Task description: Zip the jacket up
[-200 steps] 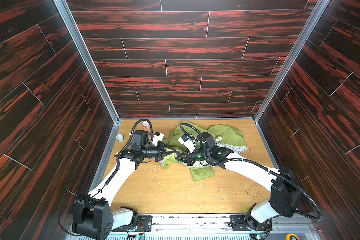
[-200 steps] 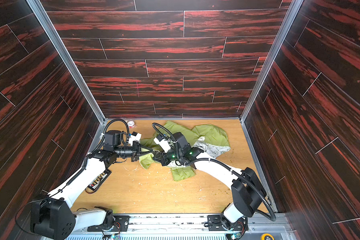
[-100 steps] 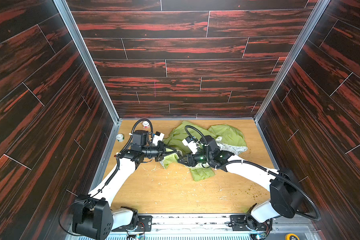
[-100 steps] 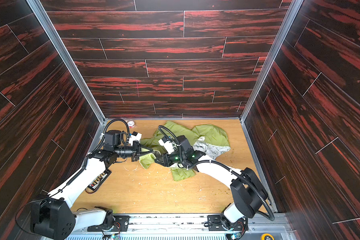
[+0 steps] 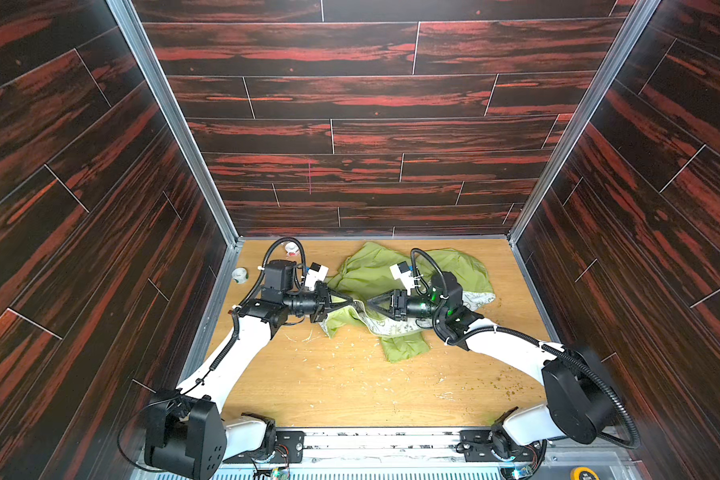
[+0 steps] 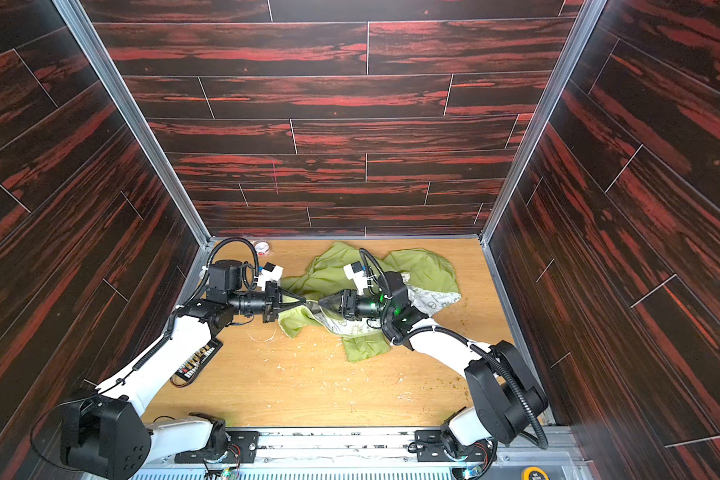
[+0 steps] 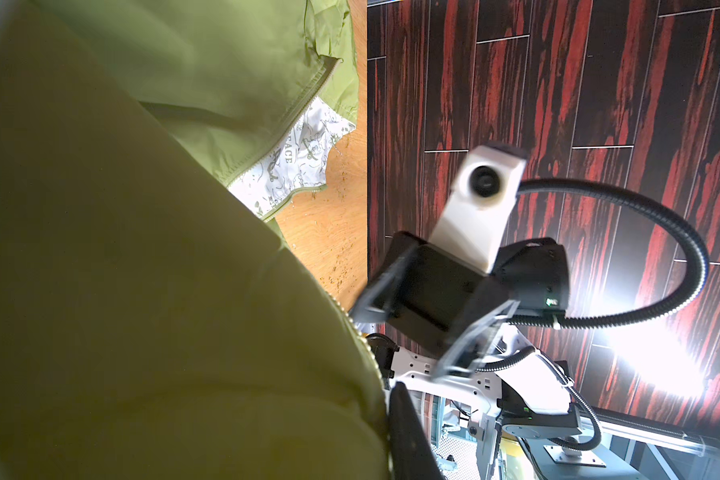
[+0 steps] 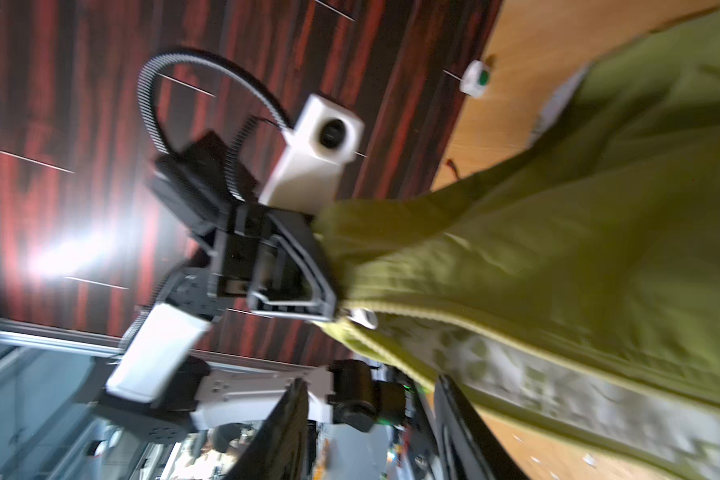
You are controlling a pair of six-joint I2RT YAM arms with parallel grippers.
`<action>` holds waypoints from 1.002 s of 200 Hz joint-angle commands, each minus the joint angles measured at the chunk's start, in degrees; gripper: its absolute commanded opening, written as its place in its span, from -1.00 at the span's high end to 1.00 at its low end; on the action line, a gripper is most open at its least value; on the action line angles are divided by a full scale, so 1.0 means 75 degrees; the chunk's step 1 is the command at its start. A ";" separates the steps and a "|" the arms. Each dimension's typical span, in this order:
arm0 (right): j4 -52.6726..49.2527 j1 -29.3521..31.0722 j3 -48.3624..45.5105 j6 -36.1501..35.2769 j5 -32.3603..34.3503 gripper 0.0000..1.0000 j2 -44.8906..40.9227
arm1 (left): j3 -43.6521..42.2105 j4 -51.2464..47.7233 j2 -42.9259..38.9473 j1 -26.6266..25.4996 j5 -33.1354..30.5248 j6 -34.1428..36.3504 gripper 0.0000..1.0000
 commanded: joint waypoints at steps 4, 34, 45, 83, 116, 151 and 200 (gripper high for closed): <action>0.2036 0.0024 -0.0013 0.1454 -0.0187 -0.04 0.0604 | 0.0074 0.0242 -0.0161 -0.0024 0.0190 -0.0033 1.00; 0.1846 0.0131 0.0200 0.1398 -0.0234 -0.04 0.0841 | 0.0077 0.0240 -0.0181 -0.0024 0.0191 -0.0045 1.00; 0.1845 0.0127 0.0172 0.1403 -0.0208 -0.04 0.0853 | 0.0079 0.0246 -0.0171 -0.0019 0.0178 -0.0053 1.00; 0.1787 0.0181 0.0355 0.1432 -0.0323 -0.04 0.1075 | 0.0115 0.0269 -0.0136 -0.0025 0.0174 -0.0080 1.00; 0.2251 0.0186 0.0401 0.1761 -0.0414 0.08 0.1440 | 0.0142 0.0298 -0.0089 -0.0024 0.0194 -0.0096 1.00; 0.2407 0.0205 0.0495 0.1884 -0.0457 0.12 0.1601 | 0.0157 0.0354 -0.0093 -0.0017 0.0201 -0.0147 1.00; 0.2562 0.0258 0.0758 0.1989 -0.0590 0.11 0.1832 | 0.0124 0.0463 -0.0041 -0.0023 0.0217 -0.0219 1.00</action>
